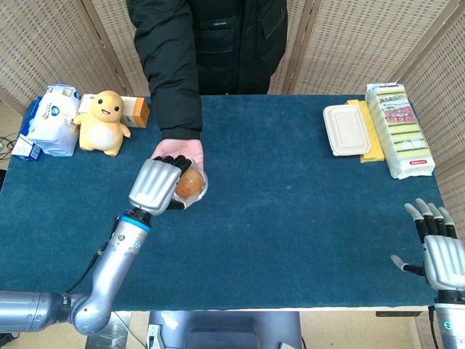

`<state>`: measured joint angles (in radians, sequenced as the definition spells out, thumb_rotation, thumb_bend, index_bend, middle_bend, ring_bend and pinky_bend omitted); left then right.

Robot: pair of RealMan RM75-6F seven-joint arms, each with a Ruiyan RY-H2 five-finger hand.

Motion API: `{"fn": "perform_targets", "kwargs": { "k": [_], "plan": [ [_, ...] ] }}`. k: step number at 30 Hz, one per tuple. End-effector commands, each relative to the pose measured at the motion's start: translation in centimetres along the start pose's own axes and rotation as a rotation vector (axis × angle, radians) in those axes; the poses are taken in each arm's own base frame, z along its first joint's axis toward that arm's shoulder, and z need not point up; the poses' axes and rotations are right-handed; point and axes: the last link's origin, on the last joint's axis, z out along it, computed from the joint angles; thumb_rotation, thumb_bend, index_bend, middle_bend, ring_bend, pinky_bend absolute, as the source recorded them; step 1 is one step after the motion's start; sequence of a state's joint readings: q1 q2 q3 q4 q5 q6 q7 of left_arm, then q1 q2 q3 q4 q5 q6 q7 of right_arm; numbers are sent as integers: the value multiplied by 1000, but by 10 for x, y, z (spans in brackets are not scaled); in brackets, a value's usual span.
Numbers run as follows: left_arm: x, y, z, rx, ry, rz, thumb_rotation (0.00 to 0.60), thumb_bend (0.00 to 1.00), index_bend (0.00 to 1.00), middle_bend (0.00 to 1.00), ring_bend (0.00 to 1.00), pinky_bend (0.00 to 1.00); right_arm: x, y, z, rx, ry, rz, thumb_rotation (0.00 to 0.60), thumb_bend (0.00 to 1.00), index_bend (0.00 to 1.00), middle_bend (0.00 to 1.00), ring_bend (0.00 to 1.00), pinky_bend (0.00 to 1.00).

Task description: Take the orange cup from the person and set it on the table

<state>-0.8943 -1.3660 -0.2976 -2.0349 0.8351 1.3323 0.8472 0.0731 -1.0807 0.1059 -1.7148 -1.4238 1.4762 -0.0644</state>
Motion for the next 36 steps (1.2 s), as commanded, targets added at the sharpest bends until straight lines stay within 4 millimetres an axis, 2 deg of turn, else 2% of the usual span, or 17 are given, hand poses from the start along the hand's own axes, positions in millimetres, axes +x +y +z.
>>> {"fn": "perform_targets", "kwargs": {
  "k": [1, 5, 11, 15, 19, 21, 25, 29, 33, 36],
  "plan": [
    [2, 1, -2, -3, 17, 0, 600, 231, 523, 598, 477, 535, 1, 1, 0, -3, 2, 3, 600, 95, 113, 48, 0, 0],
    [9, 0, -6, -9, 37, -11, 600, 231, 537, 608, 491, 546, 2, 2, 0, -5, 6, 5, 600, 96, 113, 48, 0, 0],
    [31, 2, -17, -34, 86, -50, 600, 233, 537, 607, 494, 547, 2, 2, 0, -7, 5, 5, 600, 96, 113, 49, 0, 0],
    [53, -1, -36, -55, 142, -62, 600, 232, 537, 607, 494, 547, 2, 2, 0, -8, 5, 5, 600, 96, 113, 48, 0, 0],
    [66, -21, -63, -42, 179, -49, 600, 232, 537, 608, 494, 547, 2, 2, 0, -6, 4, 3, 600, 96, 113, 49, 0, 0],
    [66, -34, -74, -29, 183, -31, 600, 232, 538, 607, 493, 547, 1, 1, 0, -5, 1, 3, 600, 96, 113, 49, 0, 0],
    [48, -73, -98, 17, 153, 6, 600, 233, 538, 607, 494, 547, 0, -1, -1, 2, -5, -3, 600, 96, 113, 48, 0, 0],
    [23, -101, -108, 46, 106, -3, 600, 232, 537, 608, 493, 547, -3, -3, -2, 6, -13, -11, 600, 96, 113, 48, 0, 0],
    [-23, -132, -115, 88, 26, -17, 600, 232, 537, 608, 494, 547, -6, -6, -2, 13, -20, -20, 600, 96, 113, 48, 0, 0],
    [-55, -147, -112, 122, -25, -27, 600, 232, 537, 607, 494, 547, -9, -6, -1, 10, -29, -31, 600, 96, 113, 48, 0, 0]
  ]
}}
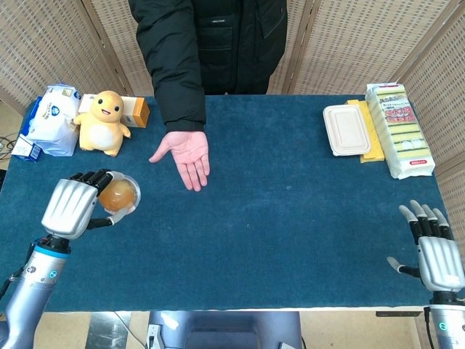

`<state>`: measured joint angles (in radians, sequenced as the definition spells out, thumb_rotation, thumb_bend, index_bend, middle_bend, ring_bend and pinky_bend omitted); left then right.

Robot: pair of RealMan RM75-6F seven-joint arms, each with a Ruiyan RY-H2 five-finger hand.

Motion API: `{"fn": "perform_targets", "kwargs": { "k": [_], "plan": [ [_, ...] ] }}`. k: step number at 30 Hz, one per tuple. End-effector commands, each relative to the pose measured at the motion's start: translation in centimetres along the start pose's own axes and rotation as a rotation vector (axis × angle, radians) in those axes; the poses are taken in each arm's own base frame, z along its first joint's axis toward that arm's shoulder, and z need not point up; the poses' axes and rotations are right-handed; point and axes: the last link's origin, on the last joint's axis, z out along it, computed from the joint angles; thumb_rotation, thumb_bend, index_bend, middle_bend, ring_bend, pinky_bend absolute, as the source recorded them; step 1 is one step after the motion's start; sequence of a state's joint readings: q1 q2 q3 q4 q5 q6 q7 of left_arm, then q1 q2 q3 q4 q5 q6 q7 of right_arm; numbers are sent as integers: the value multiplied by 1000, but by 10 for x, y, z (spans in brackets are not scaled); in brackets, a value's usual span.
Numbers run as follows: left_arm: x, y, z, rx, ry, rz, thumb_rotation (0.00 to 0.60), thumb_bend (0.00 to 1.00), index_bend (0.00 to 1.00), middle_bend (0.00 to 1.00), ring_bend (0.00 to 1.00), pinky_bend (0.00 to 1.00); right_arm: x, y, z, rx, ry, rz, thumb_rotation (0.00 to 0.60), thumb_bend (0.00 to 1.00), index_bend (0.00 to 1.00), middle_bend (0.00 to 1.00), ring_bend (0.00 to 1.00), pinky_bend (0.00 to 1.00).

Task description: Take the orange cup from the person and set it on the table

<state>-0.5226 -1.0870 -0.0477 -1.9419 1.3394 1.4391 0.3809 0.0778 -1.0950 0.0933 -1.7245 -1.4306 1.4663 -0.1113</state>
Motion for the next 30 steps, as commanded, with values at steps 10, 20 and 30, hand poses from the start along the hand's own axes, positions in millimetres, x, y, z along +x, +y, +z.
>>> {"fn": "perform_targets", "kwargs": {
  "k": [10, 20, 30],
  "plan": [
    [-133, -29, 1, 96, -222, -46, 600, 234, 537, 607, 491, 542, -5, 0, 1, -9, -13, -19, 600, 96, 113, 48, 0, 0],
    [-131, -30, -2, 104, -274, -88, 600, 110, 0, 0, 0, 197, -3, 2, 1, -10, -9, -16, 600, 96, 113, 48, 0, 0],
    [-68, -62, -79, 120, -125, -134, 600, 72, 0, 0, 0, 113, -4, 0, 1, -5, -11, -29, 600, 96, 113, 48, 0, 0]
  ]
}}
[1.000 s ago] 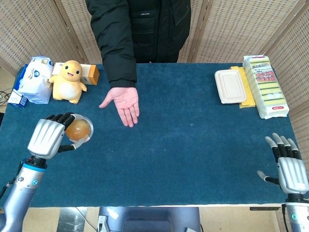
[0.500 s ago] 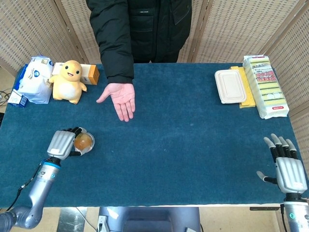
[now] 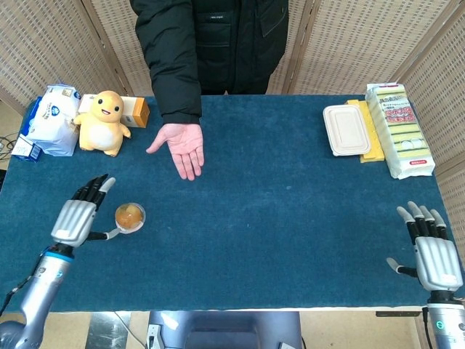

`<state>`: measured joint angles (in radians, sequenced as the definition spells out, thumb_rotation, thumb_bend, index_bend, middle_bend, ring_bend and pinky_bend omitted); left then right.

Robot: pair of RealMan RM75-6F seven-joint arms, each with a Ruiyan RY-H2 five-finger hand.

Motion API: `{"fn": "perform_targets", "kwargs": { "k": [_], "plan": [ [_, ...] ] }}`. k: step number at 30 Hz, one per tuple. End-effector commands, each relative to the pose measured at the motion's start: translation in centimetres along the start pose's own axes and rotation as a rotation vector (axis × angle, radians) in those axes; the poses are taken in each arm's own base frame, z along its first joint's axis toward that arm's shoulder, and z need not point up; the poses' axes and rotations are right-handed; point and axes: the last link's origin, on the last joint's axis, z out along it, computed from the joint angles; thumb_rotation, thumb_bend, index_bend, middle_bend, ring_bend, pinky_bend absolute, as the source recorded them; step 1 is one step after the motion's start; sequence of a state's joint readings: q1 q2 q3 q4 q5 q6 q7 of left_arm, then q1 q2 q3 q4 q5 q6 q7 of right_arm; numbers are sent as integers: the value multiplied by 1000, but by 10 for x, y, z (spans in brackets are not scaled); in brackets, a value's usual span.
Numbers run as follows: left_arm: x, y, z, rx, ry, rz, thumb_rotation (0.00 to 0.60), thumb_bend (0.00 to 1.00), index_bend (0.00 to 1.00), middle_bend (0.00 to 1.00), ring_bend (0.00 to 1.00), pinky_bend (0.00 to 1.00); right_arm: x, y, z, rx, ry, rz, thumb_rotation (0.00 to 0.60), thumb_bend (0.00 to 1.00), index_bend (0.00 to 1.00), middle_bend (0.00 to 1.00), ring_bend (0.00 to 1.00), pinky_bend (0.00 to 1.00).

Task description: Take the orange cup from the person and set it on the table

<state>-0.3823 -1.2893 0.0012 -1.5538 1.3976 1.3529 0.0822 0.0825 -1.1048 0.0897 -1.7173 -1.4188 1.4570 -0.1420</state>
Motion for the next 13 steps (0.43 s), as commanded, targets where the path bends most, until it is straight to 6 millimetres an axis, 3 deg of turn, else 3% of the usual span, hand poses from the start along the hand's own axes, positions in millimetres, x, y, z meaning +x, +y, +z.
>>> {"fn": "perform_targets", "kwargs": {
  "k": [1, 5, 10, 13],
  "plan": [
    [21, -19, -53, 43, 33, -12, 600, 71, 0, 0, 0, 101, 0, -1, 0, 4, 2, -4, 600, 96, 113, 48, 0, 0],
    [38, -33, -100, 120, 93, -25, 600, 49, 0, 0, 0, 21, -2, -3, -1, 12, 1, -19, 600, 96, 113, 48, 0, 0],
    [48, -31, -127, 144, 147, -37, 600, 32, 0, 0, 0, 0, 0, -5, -3, 13, 42, -56, 600, 94, 113, 48, 0, 0],
    [47, -31, -131, 160, 123, -42, 600, 31, 0, 0, 0, 0, -1, -7, -4, 17, 52, -58, 600, 93, 113, 48, 0, 0]
  ]
}}
